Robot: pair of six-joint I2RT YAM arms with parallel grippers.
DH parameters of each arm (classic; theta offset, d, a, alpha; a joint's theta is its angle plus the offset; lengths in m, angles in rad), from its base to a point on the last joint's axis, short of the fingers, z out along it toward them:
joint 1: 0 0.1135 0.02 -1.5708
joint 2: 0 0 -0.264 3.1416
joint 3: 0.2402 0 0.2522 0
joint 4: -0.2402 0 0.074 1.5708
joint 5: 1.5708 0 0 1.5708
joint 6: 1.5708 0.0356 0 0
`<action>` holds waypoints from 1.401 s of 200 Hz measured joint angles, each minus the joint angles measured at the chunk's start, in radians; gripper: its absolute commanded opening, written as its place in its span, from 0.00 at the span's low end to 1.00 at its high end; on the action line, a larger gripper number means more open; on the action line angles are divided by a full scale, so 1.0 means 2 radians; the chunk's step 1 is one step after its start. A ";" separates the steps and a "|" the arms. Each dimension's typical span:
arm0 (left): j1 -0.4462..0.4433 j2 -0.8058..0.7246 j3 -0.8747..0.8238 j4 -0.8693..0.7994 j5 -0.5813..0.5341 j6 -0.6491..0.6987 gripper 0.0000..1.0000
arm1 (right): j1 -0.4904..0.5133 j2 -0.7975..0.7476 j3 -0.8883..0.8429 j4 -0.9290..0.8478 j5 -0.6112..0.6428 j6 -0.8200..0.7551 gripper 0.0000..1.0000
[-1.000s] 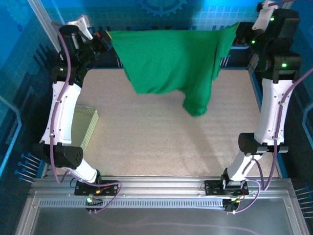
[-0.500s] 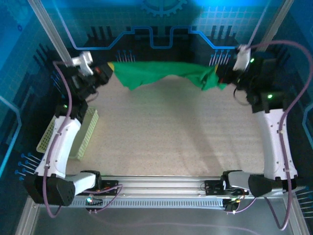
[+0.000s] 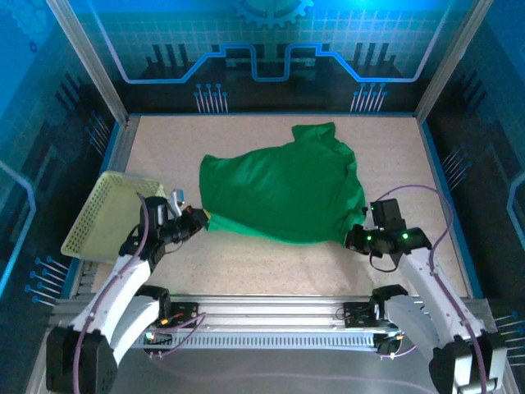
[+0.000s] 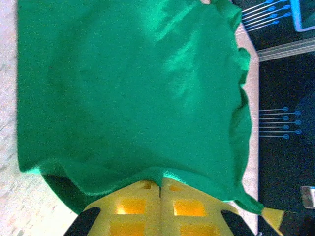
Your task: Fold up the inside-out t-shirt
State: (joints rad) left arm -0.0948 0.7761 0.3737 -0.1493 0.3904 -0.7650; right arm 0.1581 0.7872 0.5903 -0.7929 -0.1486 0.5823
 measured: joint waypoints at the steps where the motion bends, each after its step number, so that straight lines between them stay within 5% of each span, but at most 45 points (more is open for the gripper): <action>1: 0.000 -0.004 -0.002 -0.002 -0.001 -0.001 0.09 | 0.000 -0.003 0.000 -0.001 0.001 0.000 0.23; 19: 0.000 -0.040 -0.022 -0.029 -0.014 -0.009 0.37 | 0.000 -0.027 0.001 0.000 0.007 0.013 0.50; 70: 0.000 -0.064 0.034 -0.133 -0.088 -0.008 0.56 | 0.000 0.012 0.096 -0.021 0.058 0.000 0.73; 106: -0.001 -0.029 0.109 -0.127 -0.113 0.004 0.54 | -0.001 0.049 0.148 -0.013 0.087 -0.023 0.75; 167: -0.122 0.219 0.150 -0.049 -0.115 -0.013 0.55 | -0.001 0.200 0.160 0.066 0.048 -0.022 0.75; 207: -0.141 0.340 0.177 -0.009 -0.115 -0.025 0.56 | -0.001 0.300 0.162 0.118 0.026 -0.014 0.73; 280: -0.141 0.353 0.132 0.020 -0.130 -0.028 0.60 | -0.036 0.389 0.146 0.165 0.018 0.024 0.76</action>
State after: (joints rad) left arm -0.3759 1.4815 0.6373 -0.1085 0.1295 -0.8219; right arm 0.0860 1.5642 0.8825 -0.4625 -0.1135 0.6296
